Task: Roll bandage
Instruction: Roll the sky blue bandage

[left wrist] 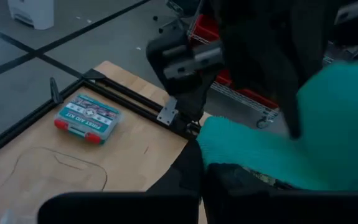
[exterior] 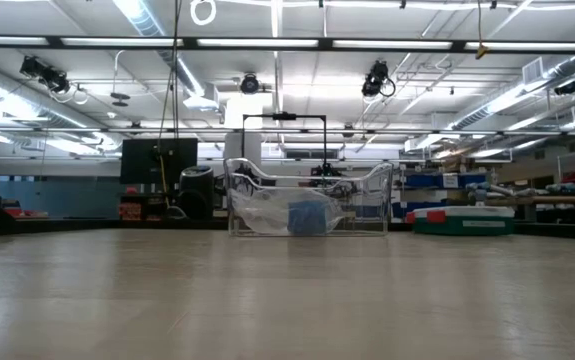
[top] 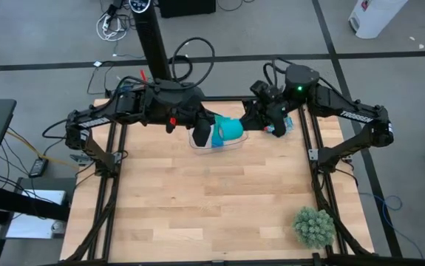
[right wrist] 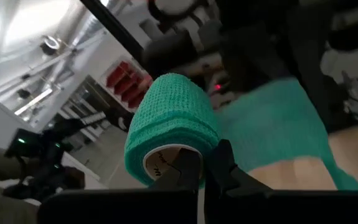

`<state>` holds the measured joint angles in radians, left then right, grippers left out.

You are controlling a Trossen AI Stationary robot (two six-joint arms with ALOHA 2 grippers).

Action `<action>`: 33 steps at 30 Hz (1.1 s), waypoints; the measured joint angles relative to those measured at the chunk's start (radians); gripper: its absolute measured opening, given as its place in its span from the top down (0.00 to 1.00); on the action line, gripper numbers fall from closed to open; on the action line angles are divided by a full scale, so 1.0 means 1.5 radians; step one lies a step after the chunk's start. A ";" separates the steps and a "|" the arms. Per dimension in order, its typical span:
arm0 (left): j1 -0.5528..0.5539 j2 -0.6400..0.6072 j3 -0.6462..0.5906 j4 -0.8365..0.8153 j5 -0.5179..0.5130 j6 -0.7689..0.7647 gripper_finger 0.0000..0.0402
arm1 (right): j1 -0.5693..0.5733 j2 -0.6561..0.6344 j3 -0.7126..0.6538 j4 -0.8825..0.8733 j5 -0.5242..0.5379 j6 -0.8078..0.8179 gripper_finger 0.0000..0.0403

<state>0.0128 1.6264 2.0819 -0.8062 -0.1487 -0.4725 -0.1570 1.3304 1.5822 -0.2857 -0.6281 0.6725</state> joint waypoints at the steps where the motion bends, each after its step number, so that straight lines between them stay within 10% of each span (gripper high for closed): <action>1: 0.000 0.000 0.000 0.000 0.000 0.000 0.98 | 0.000 0.002 0.000 -0.013 0.003 -0.008 1.00; 8: -0.005 0.000 0.000 0.022 0.020 0.016 0.94 | 0.000 0.008 0.001 -0.015 0.004 -0.009 1.00; 19: -0.006 0.000 0.000 0.009 0.071 0.071 0.62 | -0.010 0.009 0.001 -0.011 -0.038 0.089 1.00; 33: -0.018 0.000 0.098 -0.139 -0.017 0.168 0.60 | -0.042 0.009 0.000 0.020 -0.082 0.337 1.00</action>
<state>-0.0137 1.6260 2.2283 -1.0139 -0.1736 -0.2211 -0.2207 1.3434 1.5826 -0.2550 -0.7509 1.1775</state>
